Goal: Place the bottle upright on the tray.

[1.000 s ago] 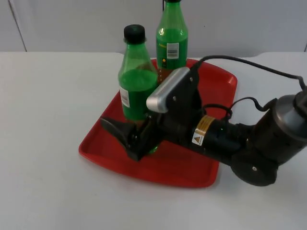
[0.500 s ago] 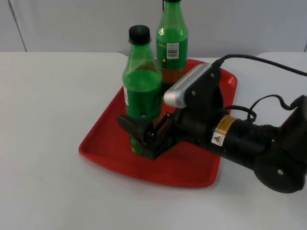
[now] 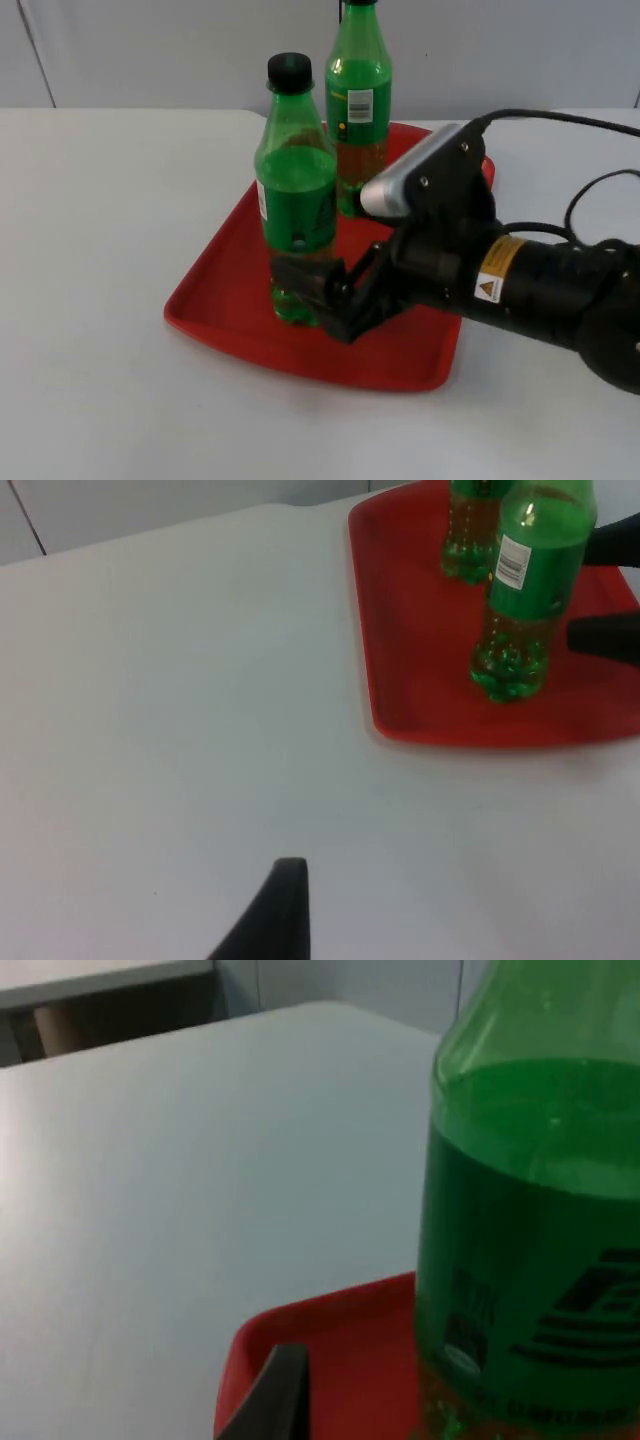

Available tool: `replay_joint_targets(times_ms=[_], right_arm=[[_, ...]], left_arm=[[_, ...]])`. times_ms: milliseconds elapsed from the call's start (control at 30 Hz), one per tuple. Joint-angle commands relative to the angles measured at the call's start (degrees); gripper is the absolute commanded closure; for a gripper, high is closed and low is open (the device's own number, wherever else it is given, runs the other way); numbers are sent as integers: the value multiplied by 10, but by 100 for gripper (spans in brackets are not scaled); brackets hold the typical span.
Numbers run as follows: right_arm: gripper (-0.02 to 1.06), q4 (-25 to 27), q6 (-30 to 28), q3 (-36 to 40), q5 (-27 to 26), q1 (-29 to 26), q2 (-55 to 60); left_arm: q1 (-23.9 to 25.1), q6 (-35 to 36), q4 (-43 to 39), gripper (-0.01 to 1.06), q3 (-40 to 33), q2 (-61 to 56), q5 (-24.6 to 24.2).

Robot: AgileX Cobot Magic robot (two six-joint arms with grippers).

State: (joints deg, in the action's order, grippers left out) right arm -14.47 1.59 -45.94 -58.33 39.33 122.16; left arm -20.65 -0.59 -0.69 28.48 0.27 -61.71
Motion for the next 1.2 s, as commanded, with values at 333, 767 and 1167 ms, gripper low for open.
replay_joint_targets(times_ms=[333,767,1167], right_arm=[[12,-3,43,28,306,-1,-153],[12,3,146,28,661,-1,-329],[12,48,145,28,870,-1,-483]], left_arm=[[1,3,0,0,-2,-3,1],[1,3,0,0,-2,-3,1],[1,3,0,0,-2,-3,1]])
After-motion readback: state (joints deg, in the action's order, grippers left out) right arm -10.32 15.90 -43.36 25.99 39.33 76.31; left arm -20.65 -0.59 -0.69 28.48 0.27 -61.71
